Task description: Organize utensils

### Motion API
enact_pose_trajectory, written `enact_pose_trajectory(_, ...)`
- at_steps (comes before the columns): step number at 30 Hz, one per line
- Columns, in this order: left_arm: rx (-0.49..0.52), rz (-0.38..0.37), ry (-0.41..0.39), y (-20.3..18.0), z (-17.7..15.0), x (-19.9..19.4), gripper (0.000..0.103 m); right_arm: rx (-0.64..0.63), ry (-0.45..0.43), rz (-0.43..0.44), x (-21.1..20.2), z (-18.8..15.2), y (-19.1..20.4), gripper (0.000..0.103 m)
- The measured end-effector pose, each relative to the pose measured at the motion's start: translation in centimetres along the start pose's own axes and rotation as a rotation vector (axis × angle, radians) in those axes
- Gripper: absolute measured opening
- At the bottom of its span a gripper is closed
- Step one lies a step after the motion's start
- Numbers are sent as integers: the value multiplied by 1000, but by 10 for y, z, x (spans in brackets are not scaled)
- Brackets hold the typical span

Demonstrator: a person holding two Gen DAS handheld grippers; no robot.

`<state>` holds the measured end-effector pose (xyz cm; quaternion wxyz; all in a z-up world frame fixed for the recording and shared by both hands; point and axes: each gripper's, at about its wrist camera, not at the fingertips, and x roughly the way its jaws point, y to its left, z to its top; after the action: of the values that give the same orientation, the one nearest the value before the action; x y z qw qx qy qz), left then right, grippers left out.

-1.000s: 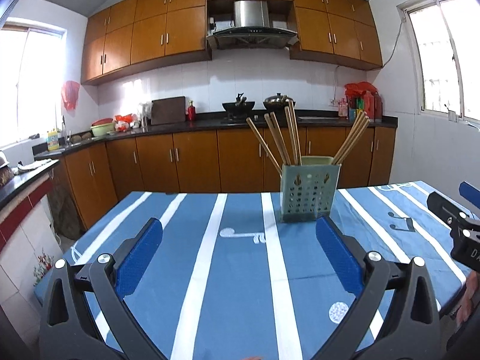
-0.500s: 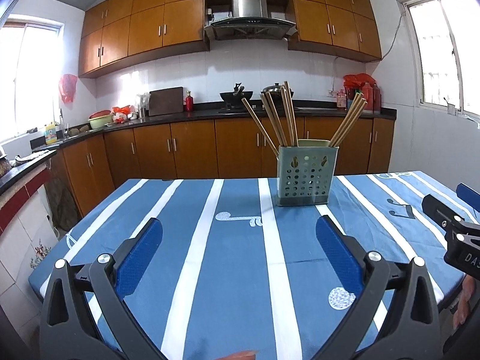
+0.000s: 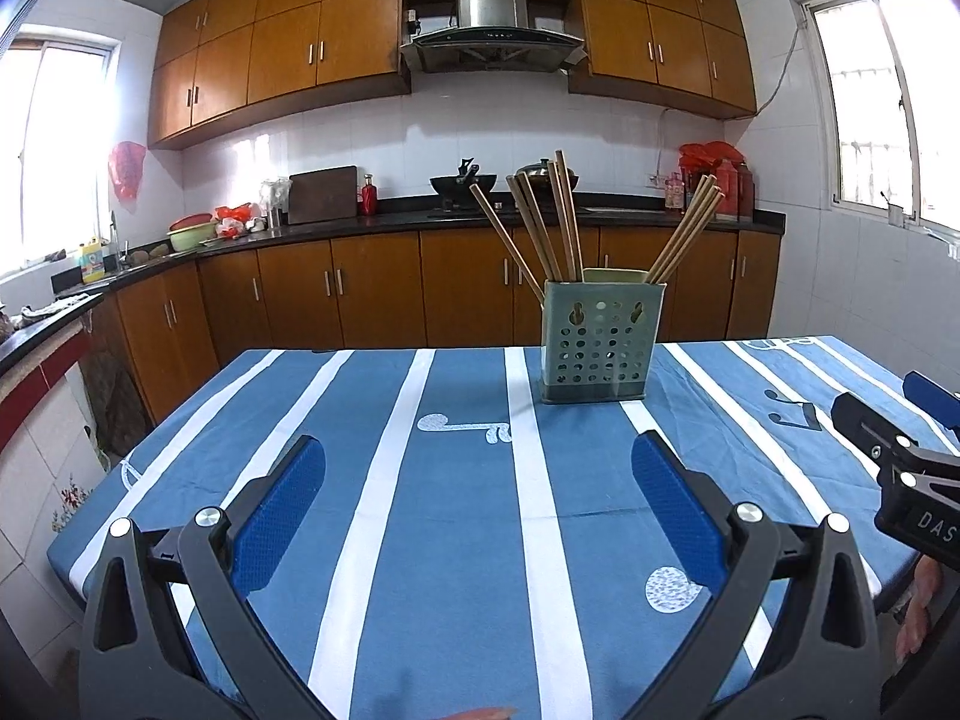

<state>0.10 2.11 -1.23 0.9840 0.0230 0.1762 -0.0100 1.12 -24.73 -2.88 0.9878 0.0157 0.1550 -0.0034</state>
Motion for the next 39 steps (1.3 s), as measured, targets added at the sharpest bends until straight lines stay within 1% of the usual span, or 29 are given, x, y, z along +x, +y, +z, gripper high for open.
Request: enact_pose_trajectory(39, -1, -12, 5, -6, -1, 1, 101, 18, 6, -2, 1, -2, -2, 99)
